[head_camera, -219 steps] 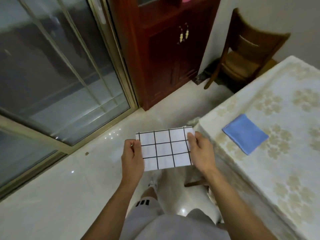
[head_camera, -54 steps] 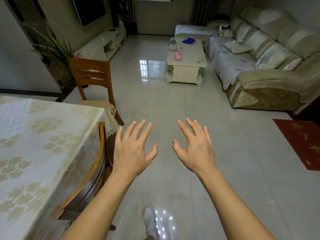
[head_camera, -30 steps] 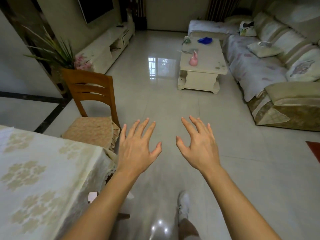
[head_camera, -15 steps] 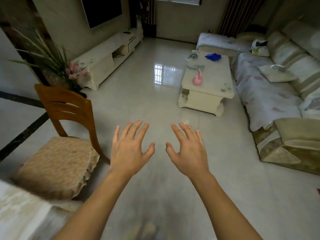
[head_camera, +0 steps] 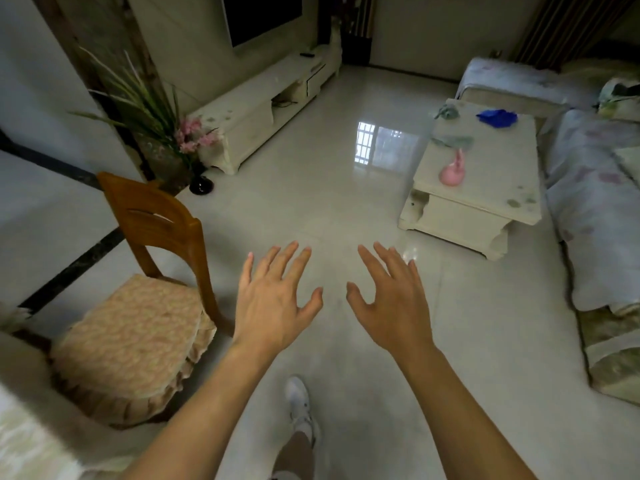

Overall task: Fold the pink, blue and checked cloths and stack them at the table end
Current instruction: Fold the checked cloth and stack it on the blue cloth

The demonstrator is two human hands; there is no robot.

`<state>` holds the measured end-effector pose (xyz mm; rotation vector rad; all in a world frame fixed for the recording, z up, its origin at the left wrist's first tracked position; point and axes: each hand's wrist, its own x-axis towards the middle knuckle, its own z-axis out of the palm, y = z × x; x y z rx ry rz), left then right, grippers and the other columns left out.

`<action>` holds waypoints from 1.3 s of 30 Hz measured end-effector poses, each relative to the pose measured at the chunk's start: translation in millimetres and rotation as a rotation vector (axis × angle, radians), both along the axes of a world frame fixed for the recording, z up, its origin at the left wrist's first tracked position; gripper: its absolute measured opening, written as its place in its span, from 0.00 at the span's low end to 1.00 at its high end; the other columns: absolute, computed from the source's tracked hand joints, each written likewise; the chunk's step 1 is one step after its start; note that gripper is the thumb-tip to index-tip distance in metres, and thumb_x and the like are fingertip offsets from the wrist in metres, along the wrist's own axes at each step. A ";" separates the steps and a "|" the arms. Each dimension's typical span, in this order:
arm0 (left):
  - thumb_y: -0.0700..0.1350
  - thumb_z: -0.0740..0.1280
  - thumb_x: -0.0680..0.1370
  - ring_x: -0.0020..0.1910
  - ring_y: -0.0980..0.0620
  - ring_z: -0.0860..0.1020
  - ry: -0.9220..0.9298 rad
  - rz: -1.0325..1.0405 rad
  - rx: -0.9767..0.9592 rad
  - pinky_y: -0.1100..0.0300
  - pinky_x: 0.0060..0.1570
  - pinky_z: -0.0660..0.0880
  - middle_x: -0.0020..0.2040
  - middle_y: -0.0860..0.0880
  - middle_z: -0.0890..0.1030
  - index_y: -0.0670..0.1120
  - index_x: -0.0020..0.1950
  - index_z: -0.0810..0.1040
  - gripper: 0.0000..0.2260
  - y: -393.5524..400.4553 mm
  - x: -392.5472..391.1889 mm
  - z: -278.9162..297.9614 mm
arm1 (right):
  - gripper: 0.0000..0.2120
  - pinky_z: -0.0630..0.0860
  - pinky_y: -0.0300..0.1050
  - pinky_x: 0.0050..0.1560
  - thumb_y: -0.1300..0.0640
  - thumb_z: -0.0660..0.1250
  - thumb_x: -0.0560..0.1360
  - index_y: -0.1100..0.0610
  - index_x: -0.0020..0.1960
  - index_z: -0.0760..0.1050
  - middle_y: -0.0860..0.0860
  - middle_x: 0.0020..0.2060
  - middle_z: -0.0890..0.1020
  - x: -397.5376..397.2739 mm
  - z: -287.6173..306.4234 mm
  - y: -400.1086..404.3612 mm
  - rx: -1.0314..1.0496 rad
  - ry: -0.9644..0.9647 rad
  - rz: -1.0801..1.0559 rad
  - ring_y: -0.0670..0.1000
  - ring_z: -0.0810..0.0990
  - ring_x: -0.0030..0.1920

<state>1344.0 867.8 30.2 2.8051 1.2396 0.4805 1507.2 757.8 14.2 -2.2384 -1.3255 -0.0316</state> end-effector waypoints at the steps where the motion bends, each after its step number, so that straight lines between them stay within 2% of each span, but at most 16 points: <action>1: 0.66 0.53 0.77 0.74 0.47 0.67 0.004 0.008 -0.004 0.40 0.75 0.56 0.74 0.50 0.70 0.54 0.76 0.66 0.30 12.9 4.7 -2.6 | 0.33 0.55 0.58 0.78 0.36 0.53 0.76 0.49 0.77 0.67 0.52 0.76 0.68 4.0 -3.0 14.9 -0.010 0.001 0.012 0.55 0.62 0.78; 8: 0.66 0.53 0.78 0.76 0.48 0.63 -0.002 0.082 -0.016 0.42 0.75 0.51 0.77 0.51 0.66 0.55 0.77 0.63 0.30 139.6 33.4 -13.3 | 0.32 0.49 0.54 0.78 0.36 0.52 0.77 0.47 0.78 0.64 0.50 0.77 0.66 40.2 -10.7 151.8 -0.045 -0.030 0.107 0.53 0.60 0.78; 16: 0.65 0.55 0.78 0.76 0.47 0.62 -0.026 0.179 -0.023 0.40 0.76 0.53 0.77 0.50 0.66 0.54 0.78 0.62 0.30 297.0 56.0 1.8 | 0.32 0.52 0.55 0.78 0.37 0.54 0.76 0.48 0.77 0.64 0.51 0.77 0.66 66.6 1.4 327.0 -0.066 -0.006 0.224 0.54 0.60 0.78; 24: 0.66 0.52 0.78 0.76 0.48 0.63 -0.042 0.258 -0.041 0.40 0.75 0.55 0.76 0.50 0.66 0.54 0.78 0.63 0.30 391.8 64.8 -1.8 | 0.31 0.53 0.55 0.77 0.38 0.55 0.75 0.48 0.76 0.67 0.52 0.76 0.68 85.5 0.8 439.5 -0.042 0.000 0.305 0.54 0.62 0.77; 29: 0.65 0.55 0.78 0.75 0.47 0.64 -0.040 0.324 -0.039 0.41 0.75 0.56 0.76 0.49 0.68 0.53 0.77 0.63 0.30 448.6 68.5 -9.4 | 0.33 0.53 0.56 0.77 0.38 0.54 0.75 0.49 0.76 0.66 0.52 0.76 0.67 94.8 -5.8 513.6 -0.052 0.011 0.392 0.55 0.61 0.78; 32: 0.64 0.55 0.78 0.75 0.47 0.64 -0.042 0.379 -0.029 0.42 0.75 0.56 0.76 0.49 0.68 0.53 0.77 0.64 0.30 487.4 71.3 -13.1 | 0.32 0.57 0.59 0.76 0.39 0.55 0.75 0.50 0.75 0.68 0.53 0.75 0.69 100.6 -13.6 565.5 -0.024 0.003 0.446 0.56 0.63 0.77; 39: 0.64 0.56 0.77 0.74 0.46 0.66 -0.030 0.527 -0.016 0.42 0.75 0.58 0.74 0.49 0.70 0.52 0.76 0.66 0.30 601.1 101.3 -16.7 | 0.33 0.59 0.59 0.77 0.39 0.56 0.74 0.49 0.76 0.67 0.53 0.75 0.68 130.5 -15.1 705.1 -0.056 0.016 0.565 0.55 0.65 0.76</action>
